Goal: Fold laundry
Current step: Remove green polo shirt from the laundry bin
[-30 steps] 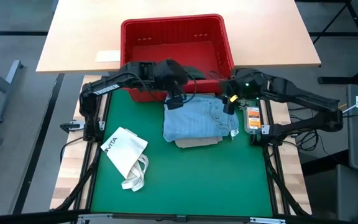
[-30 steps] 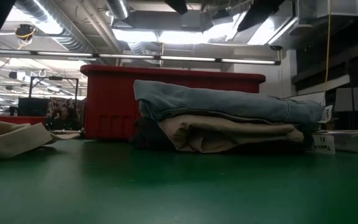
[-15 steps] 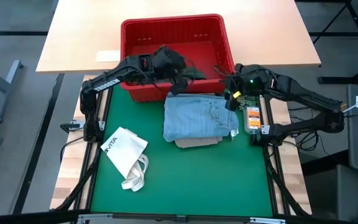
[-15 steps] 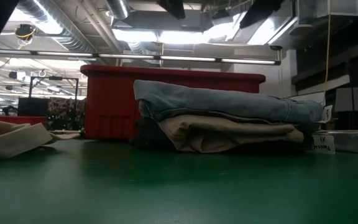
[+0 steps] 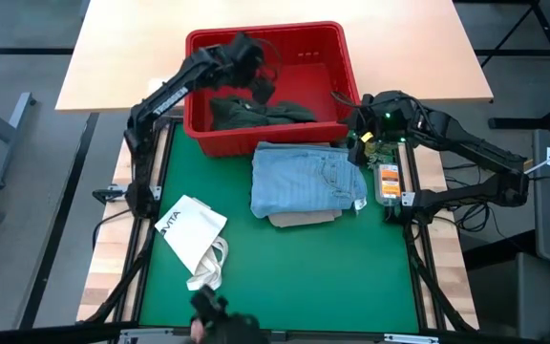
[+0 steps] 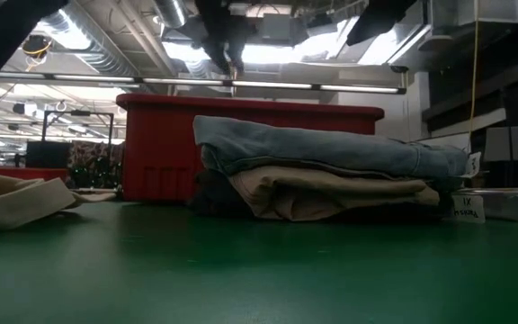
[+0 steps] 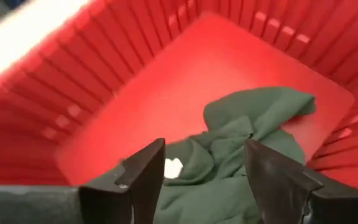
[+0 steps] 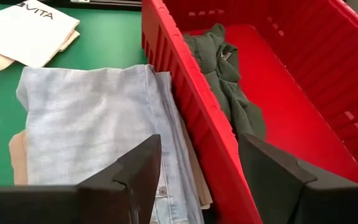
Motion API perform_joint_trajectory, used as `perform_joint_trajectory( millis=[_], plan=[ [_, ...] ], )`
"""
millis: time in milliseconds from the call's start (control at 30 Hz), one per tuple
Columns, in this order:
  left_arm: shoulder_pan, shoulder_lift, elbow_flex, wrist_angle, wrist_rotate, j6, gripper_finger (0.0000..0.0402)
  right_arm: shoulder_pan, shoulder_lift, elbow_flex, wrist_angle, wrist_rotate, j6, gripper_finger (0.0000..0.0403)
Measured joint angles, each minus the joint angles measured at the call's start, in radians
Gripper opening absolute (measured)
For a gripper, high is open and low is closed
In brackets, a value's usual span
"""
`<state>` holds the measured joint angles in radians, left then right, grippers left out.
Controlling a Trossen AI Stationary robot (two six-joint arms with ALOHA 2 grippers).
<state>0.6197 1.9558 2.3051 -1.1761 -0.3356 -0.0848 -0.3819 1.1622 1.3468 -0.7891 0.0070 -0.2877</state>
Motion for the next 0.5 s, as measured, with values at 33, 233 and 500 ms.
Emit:
perform_joint_trajectory(
  millis=[33,233,500],
  plan=[
    [0.027,0.014,0.0,-0.002,0.04,-0.025,0.021,0.001,0.0,0.0,0.0,0.0,0.001,0.0216],
    [0.133,0.094,0.0,-0.061,0.161,-0.139,0.0198,0.001,0.0,0.0,-0.002,0.0,0.001,0.0216],
    [0.158,0.183,0.0,-0.226,0.182,-0.069,0.0197,0.001,0.0,0.0,-0.005,-0.06,0.003,0.0216]
  ],
)
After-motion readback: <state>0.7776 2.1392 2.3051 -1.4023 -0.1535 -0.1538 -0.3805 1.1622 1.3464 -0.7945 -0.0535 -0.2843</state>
